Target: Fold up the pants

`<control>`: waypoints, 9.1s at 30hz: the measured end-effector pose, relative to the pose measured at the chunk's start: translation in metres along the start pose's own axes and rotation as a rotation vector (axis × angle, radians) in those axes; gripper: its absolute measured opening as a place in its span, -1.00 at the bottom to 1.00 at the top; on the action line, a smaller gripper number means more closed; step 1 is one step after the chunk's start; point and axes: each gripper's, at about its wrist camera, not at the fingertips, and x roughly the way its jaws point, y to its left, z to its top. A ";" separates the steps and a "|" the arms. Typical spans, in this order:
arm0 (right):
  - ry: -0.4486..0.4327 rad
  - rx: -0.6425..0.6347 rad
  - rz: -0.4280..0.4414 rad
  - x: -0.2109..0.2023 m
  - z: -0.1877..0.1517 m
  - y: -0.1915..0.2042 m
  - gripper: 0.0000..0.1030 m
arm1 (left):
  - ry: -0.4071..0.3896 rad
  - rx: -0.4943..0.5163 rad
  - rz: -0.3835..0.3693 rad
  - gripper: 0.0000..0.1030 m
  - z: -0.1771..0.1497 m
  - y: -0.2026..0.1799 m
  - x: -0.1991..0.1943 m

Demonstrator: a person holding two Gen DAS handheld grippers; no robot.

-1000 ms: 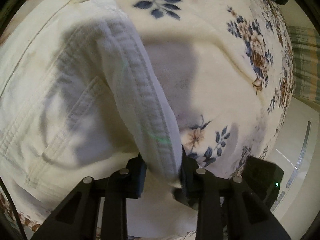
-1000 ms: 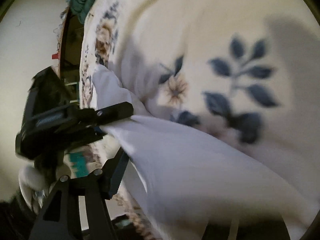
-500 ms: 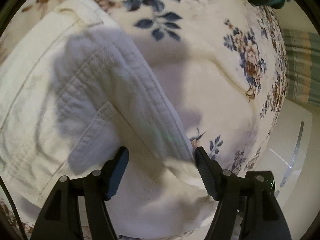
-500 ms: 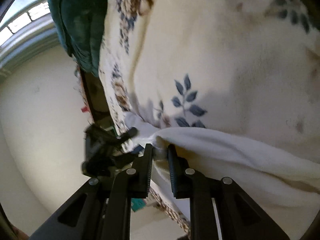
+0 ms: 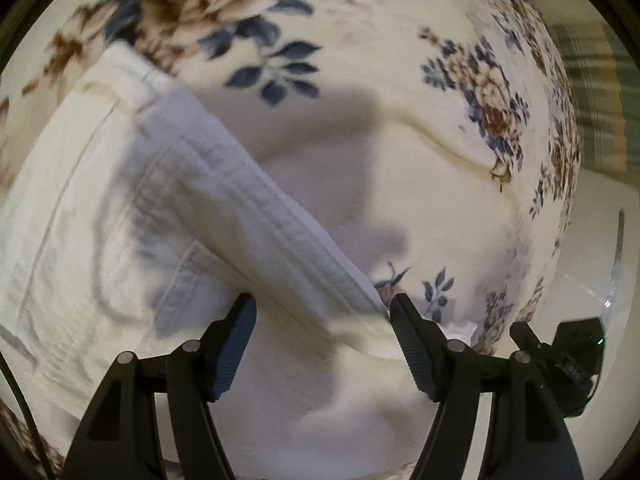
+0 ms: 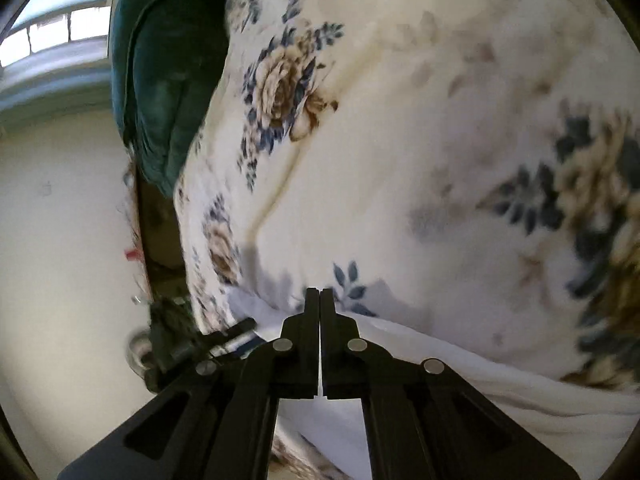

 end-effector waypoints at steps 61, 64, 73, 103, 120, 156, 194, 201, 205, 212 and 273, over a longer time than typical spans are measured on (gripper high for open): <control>0.392 -0.110 -0.020 0.114 -0.007 0.011 -0.79 | -0.034 -0.152 -0.072 0.00 -0.003 0.045 0.010; 0.309 -0.055 -0.050 0.070 0.021 -0.003 -0.81 | -0.027 -0.145 -0.078 -0.01 0.001 0.050 0.008; 0.190 -0.212 -0.077 0.000 -0.003 0.027 -0.81 | -0.068 -0.001 -0.021 0.16 -0.020 0.026 -0.023; -0.546 0.732 -0.165 -0.058 -0.305 -0.183 -0.55 | -0.287 -0.104 0.046 -0.32 -0.065 0.130 -0.036; -0.503 0.582 -0.241 -0.129 -0.343 -0.195 -0.09 | -0.349 0.111 0.345 0.57 -0.128 0.071 -0.069; -0.376 0.753 0.010 -0.183 -0.146 -0.243 0.26 | -0.183 0.369 0.250 0.77 -0.144 -0.134 0.063; -0.797 0.787 -0.261 -0.262 -0.355 -0.290 -0.91 | -0.092 0.527 0.350 0.90 -0.260 -0.114 0.090; -0.767 0.792 -0.311 -0.272 -0.385 -0.284 -0.92 | -0.072 0.551 0.354 0.90 -0.266 -0.117 0.101; -0.743 0.878 -0.176 -0.262 -0.392 -0.325 -0.82 | -0.061 0.578 0.363 0.90 -0.269 -0.122 0.111; -0.909 0.940 -0.128 -0.292 -0.420 -0.349 0.33 | -0.092 0.640 0.398 0.91 -0.272 -0.129 0.134; -0.193 -0.189 -0.402 0.094 -0.223 0.020 0.71 | -0.365 0.253 0.296 1.00 -0.136 0.007 -0.096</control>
